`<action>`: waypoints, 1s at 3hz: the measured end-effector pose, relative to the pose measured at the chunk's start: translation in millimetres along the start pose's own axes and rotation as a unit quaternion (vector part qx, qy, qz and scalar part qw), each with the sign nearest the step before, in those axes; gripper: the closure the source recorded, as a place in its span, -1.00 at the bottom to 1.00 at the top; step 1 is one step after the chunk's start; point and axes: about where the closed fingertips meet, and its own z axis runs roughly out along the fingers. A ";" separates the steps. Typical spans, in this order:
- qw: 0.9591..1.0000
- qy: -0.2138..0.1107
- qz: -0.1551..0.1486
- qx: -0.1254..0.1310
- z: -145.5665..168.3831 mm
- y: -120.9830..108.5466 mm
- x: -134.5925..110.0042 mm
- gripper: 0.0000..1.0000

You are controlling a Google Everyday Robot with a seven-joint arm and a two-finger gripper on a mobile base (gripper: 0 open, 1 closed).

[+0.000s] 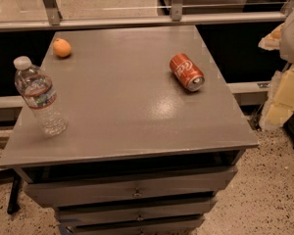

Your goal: Move water bottle near orange

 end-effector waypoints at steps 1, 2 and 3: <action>1.000 0.000 0.000 0.000 0.0 0.0 0.0 -1.00; 0.999 -0.042 0.004 -0.010 5.6 2.6 -13.2 -1.00; 0.990 -0.135 0.022 -0.030 17.3 5.3 -49.4 -1.00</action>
Offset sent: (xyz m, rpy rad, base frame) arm 0.0065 0.0453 -0.0123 0.2928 0.0151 0.0620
